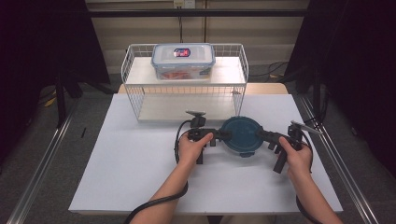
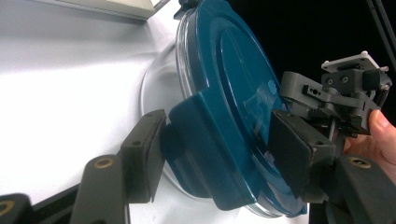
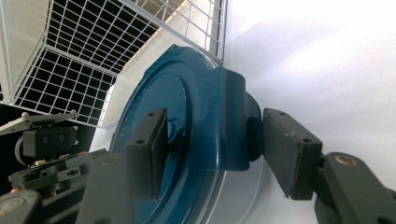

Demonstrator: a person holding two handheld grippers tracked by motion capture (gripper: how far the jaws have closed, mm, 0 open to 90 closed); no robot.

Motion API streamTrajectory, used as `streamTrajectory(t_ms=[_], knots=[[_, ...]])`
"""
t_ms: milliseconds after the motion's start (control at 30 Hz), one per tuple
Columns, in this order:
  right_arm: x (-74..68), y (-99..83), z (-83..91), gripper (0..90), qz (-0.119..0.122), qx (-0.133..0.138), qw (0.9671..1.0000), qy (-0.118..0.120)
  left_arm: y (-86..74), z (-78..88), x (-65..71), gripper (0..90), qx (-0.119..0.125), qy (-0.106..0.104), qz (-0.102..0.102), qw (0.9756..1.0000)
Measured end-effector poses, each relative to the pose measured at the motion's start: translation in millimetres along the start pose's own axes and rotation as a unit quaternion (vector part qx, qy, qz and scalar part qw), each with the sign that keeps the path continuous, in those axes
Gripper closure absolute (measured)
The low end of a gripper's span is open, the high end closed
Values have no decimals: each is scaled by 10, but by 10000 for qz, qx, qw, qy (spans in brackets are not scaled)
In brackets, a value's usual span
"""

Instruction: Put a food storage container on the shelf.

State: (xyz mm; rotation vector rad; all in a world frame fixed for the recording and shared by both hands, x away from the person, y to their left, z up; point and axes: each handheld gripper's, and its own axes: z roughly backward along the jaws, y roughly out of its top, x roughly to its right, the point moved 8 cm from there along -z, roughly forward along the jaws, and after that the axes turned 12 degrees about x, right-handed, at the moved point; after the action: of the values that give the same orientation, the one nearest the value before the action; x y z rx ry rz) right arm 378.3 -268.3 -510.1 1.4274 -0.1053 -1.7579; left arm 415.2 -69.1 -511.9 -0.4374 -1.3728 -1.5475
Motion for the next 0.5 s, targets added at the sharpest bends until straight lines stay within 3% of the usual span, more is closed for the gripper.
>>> streamTrajectory(t_ms=[67, 300, 367, 500], knots=[[4, -3, 0, 428, 19, 7, 10000, -20, -3, 5, -5, 381, 1, -14, -37, 10000], [0, -14, -7, 438, -128, 8, 9999, 24, -3, 21, 15, 397, 68, 13, 241, 9997], [-16, -15, -5, 441, -188, -3, 9998, 81, -23, 51, 2, 402, -55, 100, 298, 9995], [-39, -14, -5, 446, -177, -5, 9998, 86, -20, 62, -2, 413, -22, 46, 444, 9990]])
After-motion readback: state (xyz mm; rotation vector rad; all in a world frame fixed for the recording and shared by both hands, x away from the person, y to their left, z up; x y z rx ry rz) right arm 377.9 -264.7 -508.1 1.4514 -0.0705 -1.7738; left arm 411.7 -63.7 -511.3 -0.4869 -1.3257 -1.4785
